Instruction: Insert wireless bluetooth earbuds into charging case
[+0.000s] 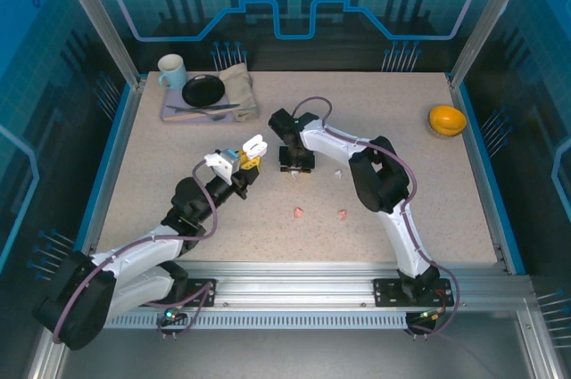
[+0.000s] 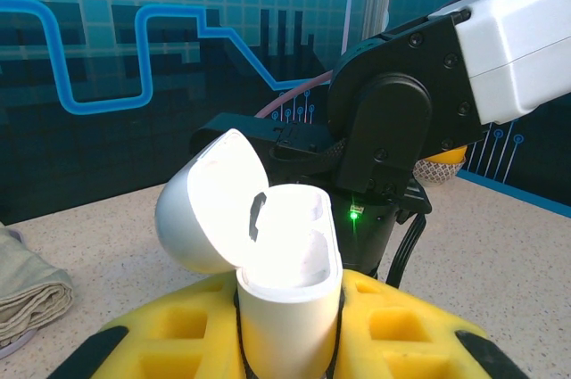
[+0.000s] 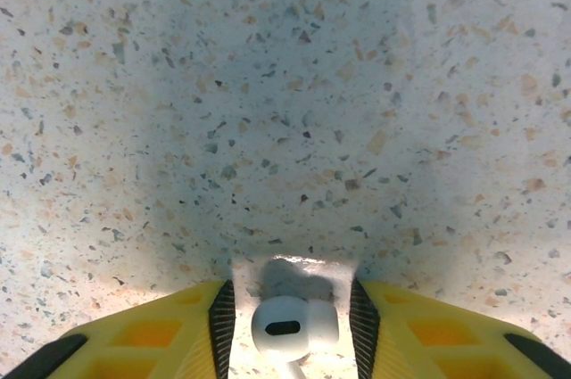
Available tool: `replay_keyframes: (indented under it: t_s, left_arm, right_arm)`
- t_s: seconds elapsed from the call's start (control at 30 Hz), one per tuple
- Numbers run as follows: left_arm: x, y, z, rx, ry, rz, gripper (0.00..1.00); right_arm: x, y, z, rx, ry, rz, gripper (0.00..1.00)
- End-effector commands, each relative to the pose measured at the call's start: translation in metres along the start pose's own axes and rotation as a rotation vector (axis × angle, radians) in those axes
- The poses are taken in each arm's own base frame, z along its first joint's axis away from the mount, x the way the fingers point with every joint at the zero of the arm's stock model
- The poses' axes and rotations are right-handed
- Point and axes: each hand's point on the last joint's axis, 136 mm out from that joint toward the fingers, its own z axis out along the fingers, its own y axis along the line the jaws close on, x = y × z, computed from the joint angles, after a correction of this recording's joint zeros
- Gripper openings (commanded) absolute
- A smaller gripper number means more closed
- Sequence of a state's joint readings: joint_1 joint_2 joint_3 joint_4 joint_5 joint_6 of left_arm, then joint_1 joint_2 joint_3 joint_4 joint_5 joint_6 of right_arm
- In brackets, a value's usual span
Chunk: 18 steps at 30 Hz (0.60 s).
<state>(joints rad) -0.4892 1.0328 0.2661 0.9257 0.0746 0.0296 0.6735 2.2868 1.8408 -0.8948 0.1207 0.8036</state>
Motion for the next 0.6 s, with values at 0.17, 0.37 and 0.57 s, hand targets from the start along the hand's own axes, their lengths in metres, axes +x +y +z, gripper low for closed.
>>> replay_keyframes:
  t_s: [0.17,0.37,0.57]
  left_arm:
    - [-0.0065,-0.0012,-0.0014,0.008,-0.031,0.023,0.00]
    - [-0.0069,-0.0013,-0.0002,0.011,-0.031,0.022,0.00]
    - [-0.0059,-0.0016,0.0001,0.012,-0.026,0.021,0.00]
  right_arm:
    - [0.0140,-0.0010,0.0045,0.021,0.045,0.002,0.37]
    - [0.0108,0.0015,0.0004,0.013,0.034,0.003,0.34]
    - [0.0094,0.0018,-0.0016,0.010,0.028,0.010,0.32]
